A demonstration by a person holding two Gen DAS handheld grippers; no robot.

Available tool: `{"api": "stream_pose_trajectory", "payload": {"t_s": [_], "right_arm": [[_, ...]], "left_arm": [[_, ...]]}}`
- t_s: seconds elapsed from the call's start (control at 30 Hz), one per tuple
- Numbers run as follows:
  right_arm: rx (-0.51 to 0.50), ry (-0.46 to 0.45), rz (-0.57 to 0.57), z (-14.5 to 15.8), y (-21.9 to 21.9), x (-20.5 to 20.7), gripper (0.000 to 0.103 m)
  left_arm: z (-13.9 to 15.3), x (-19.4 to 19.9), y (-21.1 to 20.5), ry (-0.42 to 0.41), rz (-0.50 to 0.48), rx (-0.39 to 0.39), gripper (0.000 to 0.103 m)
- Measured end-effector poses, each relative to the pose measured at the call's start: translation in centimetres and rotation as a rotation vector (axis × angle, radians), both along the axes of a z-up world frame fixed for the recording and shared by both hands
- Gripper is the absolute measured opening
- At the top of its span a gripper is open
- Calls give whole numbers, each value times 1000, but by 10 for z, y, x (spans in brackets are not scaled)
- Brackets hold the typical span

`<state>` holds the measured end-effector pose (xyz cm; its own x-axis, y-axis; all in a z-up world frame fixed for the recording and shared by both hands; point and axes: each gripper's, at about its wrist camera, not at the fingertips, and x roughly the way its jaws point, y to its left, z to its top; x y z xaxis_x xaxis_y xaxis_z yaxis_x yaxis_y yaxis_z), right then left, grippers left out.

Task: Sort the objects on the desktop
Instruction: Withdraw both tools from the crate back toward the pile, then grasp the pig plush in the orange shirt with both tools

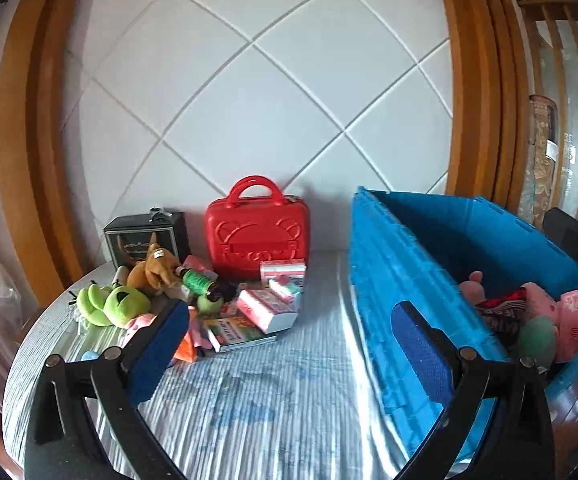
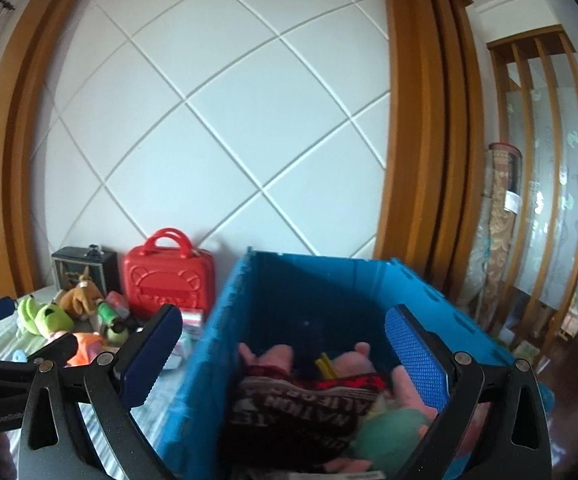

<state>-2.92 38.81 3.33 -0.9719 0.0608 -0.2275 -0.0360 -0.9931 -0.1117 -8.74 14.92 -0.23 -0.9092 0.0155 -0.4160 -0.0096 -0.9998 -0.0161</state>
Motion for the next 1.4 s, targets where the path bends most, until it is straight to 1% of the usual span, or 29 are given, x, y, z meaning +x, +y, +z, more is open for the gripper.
{"api": "stream_pose_trajectory", "payload": {"t_s": [0.13,0.23,0.33,0.4,0.47,0.57,0.63,0.77,0.87,0.97,1.13,1.23,1.4], "right_arm": [[23,-18,92,-6,-74,-22,103],[25,-58,156,-16,-126,-44,103],[19,-105,194,-32,-173,-68,103],[-1,-155,216,-47,-201,-85,103],[-22,-229,249,-66,-228,-103,103],[-40,-362,279,-96,-261,-131,103],[-45,-427,291,-116,-279,-146,103],[-57,-550,307,-157,-300,-177,103],[-32,-634,314,-188,-317,-206,103],[-44,-694,335,-214,-332,-236,103],[-29,-753,361,-247,-362,-289,103],[-50,-782,374,-264,-374,-317,103],[-47,-835,413,-288,-392,-344,103]], "left_arm": [[-16,-16,-77,-46,94,11,103],[-30,-25,-137,-83,158,22,103],[-49,-33,-193,-129,206,33,103],[-62,-41,-226,-166,233,33,103],[-77,-51,-256,-204,258,36,103],[-101,-68,-292,-272,296,40,103],[-117,-82,-311,-311,293,51,103],[-148,-114,-329,-381,273,70,103],[-169,-141,-335,-417,266,63,103],[-193,-174,-336,-468,212,62,103],[-228,-226,-337,-520,120,68,103],[-247,-252,-333,-546,81,34,103],[-277,-282,-327,-602,9,36,103]]}}
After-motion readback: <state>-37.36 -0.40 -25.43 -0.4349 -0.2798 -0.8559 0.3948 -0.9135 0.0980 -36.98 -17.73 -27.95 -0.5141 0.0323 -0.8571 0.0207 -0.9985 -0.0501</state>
